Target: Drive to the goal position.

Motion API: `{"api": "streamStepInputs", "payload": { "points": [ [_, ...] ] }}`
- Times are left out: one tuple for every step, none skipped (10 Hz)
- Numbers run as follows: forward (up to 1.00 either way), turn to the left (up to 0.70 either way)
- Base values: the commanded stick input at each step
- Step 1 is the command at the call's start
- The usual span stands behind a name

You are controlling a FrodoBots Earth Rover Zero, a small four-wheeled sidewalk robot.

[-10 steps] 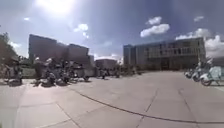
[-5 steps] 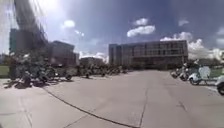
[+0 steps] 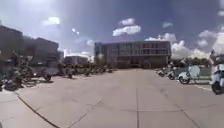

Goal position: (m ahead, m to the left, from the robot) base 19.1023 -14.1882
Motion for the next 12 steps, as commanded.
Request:
{"api": "streamStepInputs", "payload": {
  "points": [
    [1.0,0.0],
    [1.0,0.0],
    [1.0,0.0],
    [1.0,0.0],
    [1.0,0.0],
    [1.0,0.0],
    [1.0,0.0],
    [1.0,0.0],
    [1.0,0.0],
    [1.0,0.0],
    [1.0,-0.01],
    [1.0,-0.27]
  ]
}}
